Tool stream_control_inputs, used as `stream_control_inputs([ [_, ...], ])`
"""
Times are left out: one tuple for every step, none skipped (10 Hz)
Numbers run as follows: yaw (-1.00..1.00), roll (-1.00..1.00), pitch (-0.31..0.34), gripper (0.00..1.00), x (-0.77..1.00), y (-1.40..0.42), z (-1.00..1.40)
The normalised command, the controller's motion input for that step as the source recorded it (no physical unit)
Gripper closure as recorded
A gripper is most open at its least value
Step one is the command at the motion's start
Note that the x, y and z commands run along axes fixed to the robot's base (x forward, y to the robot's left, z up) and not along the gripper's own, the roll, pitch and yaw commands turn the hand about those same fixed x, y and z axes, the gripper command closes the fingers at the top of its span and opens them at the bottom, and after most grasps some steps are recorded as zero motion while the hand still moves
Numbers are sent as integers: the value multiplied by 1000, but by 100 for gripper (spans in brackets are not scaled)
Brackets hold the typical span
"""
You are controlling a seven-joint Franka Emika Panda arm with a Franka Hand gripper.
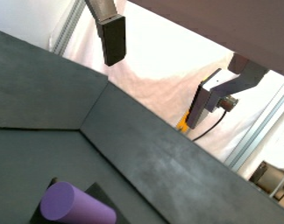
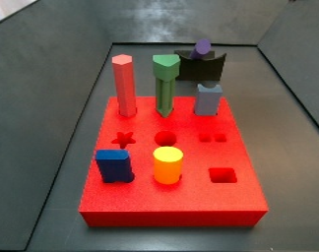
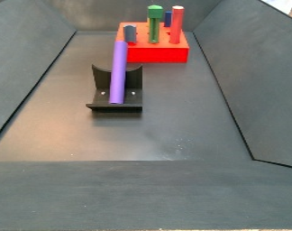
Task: Pick up the round object. Move up. Place the round object on the fixture. Regrasp the round object. Move to above the board. Insert the round object.
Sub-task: Regrasp the round object.
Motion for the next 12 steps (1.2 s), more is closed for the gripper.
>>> stream_control_inputs([
  [196, 251, 130, 0, 94, -40, 2],
  [204, 191, 110, 0, 87, -32, 4],
  [204, 147, 61, 0, 75, -37, -1],
  [236, 179, 107, 0, 30, 46, -1000],
  [229, 175, 95, 0, 33, 45, -1000],
  [215, 162, 49, 0, 45, 40, -1000],
  [204, 143, -1, 0, 57, 36, -1000],
  [176, 115, -57, 0, 72, 31, -1000],
  [149, 99, -90, 0, 82, 30, -1000],
  [115, 88, -113, 0, 91, 28, -1000],
  [79, 86, -119, 0, 99, 23, -1000],
  [30, 84, -117, 0, 116, 16, -1000],
])
